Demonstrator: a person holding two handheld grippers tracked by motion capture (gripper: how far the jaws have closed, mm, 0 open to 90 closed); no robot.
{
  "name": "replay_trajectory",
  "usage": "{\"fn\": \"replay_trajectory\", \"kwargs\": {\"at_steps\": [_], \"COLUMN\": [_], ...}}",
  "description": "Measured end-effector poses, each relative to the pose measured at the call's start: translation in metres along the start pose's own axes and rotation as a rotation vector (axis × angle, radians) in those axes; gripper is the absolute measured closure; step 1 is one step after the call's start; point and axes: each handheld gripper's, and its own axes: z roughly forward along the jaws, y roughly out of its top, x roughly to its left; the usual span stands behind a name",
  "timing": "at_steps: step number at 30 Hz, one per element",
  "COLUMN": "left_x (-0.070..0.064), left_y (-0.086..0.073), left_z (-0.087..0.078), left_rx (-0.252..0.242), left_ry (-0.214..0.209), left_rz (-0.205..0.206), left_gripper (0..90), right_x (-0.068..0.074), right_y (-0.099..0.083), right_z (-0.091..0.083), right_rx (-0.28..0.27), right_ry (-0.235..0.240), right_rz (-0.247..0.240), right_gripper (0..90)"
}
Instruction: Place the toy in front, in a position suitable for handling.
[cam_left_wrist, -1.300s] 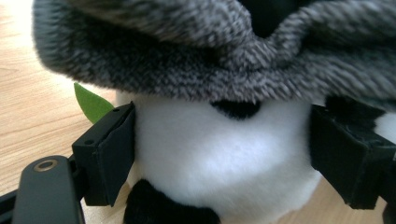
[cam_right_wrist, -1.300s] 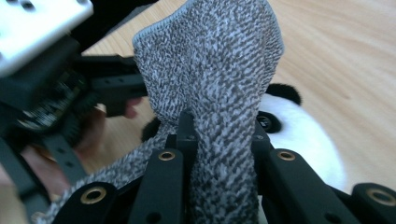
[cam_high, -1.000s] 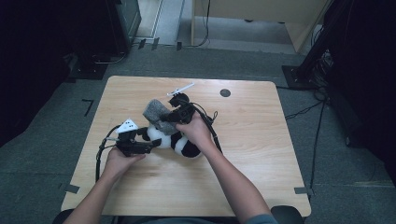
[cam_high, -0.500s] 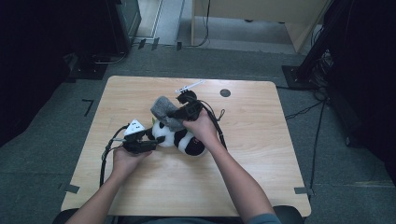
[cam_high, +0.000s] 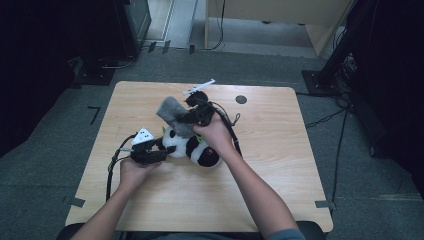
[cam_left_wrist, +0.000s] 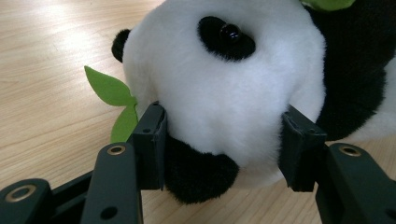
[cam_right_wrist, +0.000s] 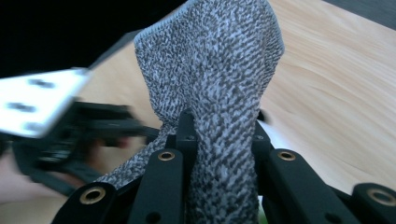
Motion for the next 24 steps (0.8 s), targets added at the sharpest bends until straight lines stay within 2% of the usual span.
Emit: {"fn": "replay_trajectory", "kwargs": {"at_steps": [3, 5, 6, 7, 9, 11, 12, 16, 24], "left_x": [0.0, 0.0, 0.0, 0.0, 0.001, 0.001, 0.001, 0.002, 0.002], "left_y": [0.001, 0.001, 0.001, 0.001, 0.001, 0.002, 0.002, 0.002, 0.002], "left_z": [0.0, -0.001, -0.001, 0.0, -0.001, -0.001, -0.001, -0.001, -0.001], "left_rx": [-0.002, -0.002, -0.002, 0.02, 0.016, 0.013, 0.013, 0.012, 0.015], "left_ry": [0.002, 0.006, 0.006, 0.01, 0.002, -0.002, -0.001, -0.002, -0.008], "left_rz": [-0.006, -0.015, -0.015, -0.017, -0.009, -0.005, -0.003, -0.013, -0.017], "left_gripper": [44.3, 44.4, 44.6, 45.6, 46.6, 47.9, 48.4, 48.7, 48.8], "right_x": [0.019, 0.023, 0.023, 0.022, 0.018, 0.015, 0.012, 0.0, -0.021], "right_y": [0.0, -0.006, -0.006, -0.015, -0.019, -0.019, -0.019, -0.02, -0.021], "right_z": [0.014, 0.029, 0.029, 0.044, 0.044, 0.04, 0.037, 0.029, 0.014], "right_rx": [0.036, 0.095, 0.095, 0.166, 0.152, 0.146, 0.141, 0.117, 0.064], "right_ry": [0.045, 0.05, 0.05, 0.025, 0.048, 0.026, 0.026, 0.034, 0.002], "right_rz": [-0.015, -0.02, -0.02, -0.038, -0.029, -0.055, -0.052, -0.023, 0.033], "right_gripper": [75.4, 75.4, 75.4, 75.8, 75.9, 75.6, 75.5, 75.4, 75.5]}}
